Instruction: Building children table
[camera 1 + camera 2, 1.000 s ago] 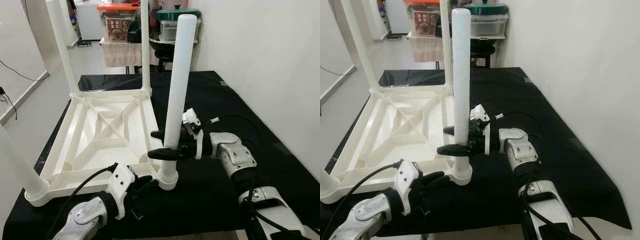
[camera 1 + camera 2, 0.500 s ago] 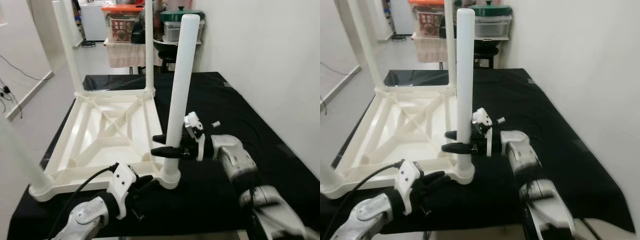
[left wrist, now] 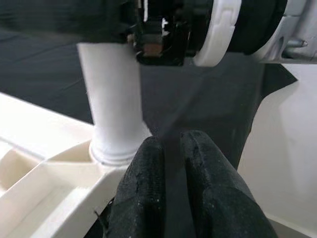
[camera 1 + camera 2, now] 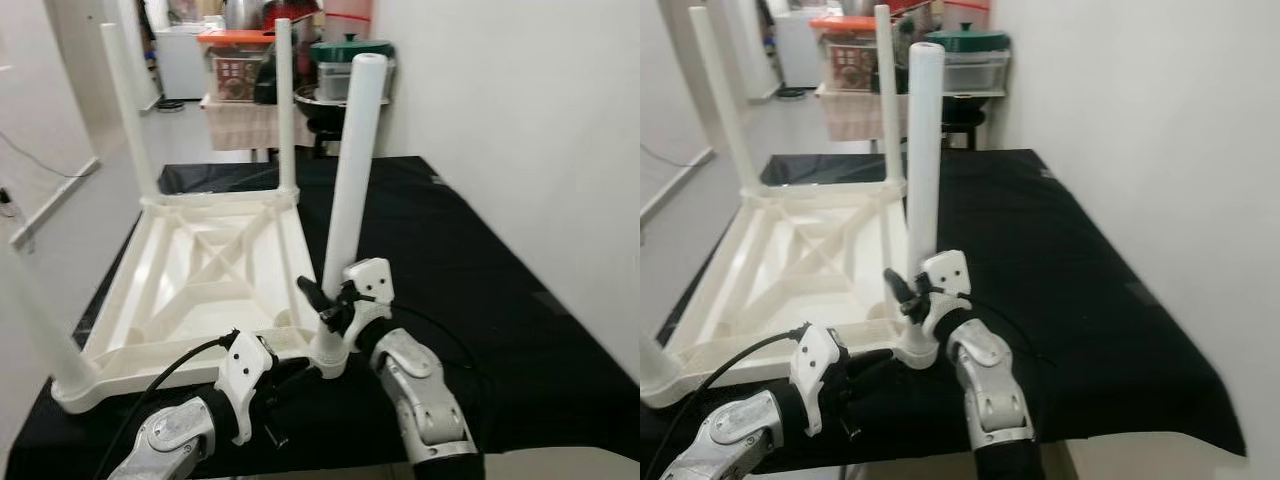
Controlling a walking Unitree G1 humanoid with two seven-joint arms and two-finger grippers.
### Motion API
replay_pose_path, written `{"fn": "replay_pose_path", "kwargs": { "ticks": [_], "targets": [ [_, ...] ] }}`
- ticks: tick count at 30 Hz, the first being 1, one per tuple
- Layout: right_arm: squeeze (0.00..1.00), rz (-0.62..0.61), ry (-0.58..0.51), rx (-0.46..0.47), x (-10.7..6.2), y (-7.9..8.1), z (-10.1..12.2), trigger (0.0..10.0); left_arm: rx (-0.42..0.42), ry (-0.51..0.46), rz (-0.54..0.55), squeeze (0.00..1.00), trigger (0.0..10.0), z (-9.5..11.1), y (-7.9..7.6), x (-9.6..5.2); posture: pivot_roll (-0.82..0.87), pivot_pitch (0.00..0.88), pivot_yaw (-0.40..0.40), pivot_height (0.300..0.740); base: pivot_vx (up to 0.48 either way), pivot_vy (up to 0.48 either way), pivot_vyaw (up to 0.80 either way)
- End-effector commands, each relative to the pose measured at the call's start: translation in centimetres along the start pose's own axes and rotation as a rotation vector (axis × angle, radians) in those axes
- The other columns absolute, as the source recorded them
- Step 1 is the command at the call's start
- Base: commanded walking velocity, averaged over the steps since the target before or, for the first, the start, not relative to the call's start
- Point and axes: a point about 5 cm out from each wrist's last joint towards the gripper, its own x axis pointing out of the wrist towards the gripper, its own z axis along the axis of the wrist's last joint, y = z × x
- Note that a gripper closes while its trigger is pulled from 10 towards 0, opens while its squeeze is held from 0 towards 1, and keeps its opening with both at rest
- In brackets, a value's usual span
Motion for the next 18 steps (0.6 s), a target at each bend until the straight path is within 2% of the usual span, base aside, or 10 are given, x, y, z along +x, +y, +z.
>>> {"fn": "replay_pose_path", "kwargs": {
  "ticks": [1, 2, 4, 5, 9, 10, 11, 12, 14, 18],
  "targets": [
    [0.00, 0.011, 0.158, 0.016, -0.2, 0.1, -2.9, 10.0, 0.009, 0.002, 0.006, 0.00, 10.0, 0.0, 0.2, -0.1, 0.04, 0.000, -0.028, 0.740, 0.000, 0.000, 0.00],
    [0.33, 0.023, 0.139, 0.020, -0.3, 0.3, -2.5, 10.0, 0.013, 0.000, 0.012, 0.00, 10.0, 0.1, 0.4, -0.1, 0.04, 0.000, -0.031, 0.740, 0.000, 0.000, 0.00],
    [0.33, 0.023, 0.139, 0.020, -0.3, 0.3, -2.5, 10.0, 0.013, 0.000, 0.012, 0.00, 10.0, 0.1, 0.4, -0.1, 0.04, 0.000, -0.031, 0.740, 0.000, 0.000, 0.00],
    [1.00, 0.078, 0.114, 0.030, -0.4, 0.7, -1.7, 10.0, 0.014, -0.002, 0.013, 0.00, 10.0, 0.2, 0.5, 0.0, 0.04, 0.000, -0.031, 0.740, 0.000, 0.000, 0.00],
    [1.00, 0.174, 0.070, 0.023, 0.0, 0.1, -0.1, 10.0, 0.015, -0.006, 0.009, 0.00, 10.0, 0.3, 0.3, 0.1, 0.04, 0.000, -0.030, 0.740, 0.000, 0.000, 0.00],
    [1.00, 0.202, 0.115, 0.003, 0.5, -0.8, 0.1, 10.0, 0.015, -0.006, 0.008, 0.00, 10.0, 0.3, 0.3, 0.2, 0.05, 0.000, -0.034, 0.740, 0.000, 0.000, 0.00],
    [0.00, 0.236, 0.178, 0.001, 1.2, -2.0, 0.2, 10.0, 0.017, -0.007, 0.009, 0.00, 10.0, 0.3, 0.2, 0.2, 0.07, 0.000, -0.043, 0.740, 0.000, 0.000, 0.00],
    [0.00, 0.236, 0.178, 0.001, 1.2, -2.0, 0.2, 10.0, 0.017, -0.007, 0.009, 0.00, 10.0, 0.3, 0.2, 0.2, 0.07, 0.000, -0.043, 0.740, 0.000, 0.000, 0.00],
    [0.00, 0.330, 0.220, 0.016, 2.0, -4.0, 1.1, 10.0, 0.021, -0.011, 0.020, 0.00, 10.0, 0.4, 0.4, 0.2, 0.07, 0.000, -0.048, 0.740, 0.000, 0.000, 0.00],
    [0.00, 0.336, 0.164, 0.144, 2.9, -6.8, 2.7, 10.0, 0.027, -0.010, 0.035, 0.00, 10.0, 0.4, 0.5, 0.0, 0.10, 0.000, -0.067, 0.740, 0.000, 0.000, 0.00]
  ]
}}
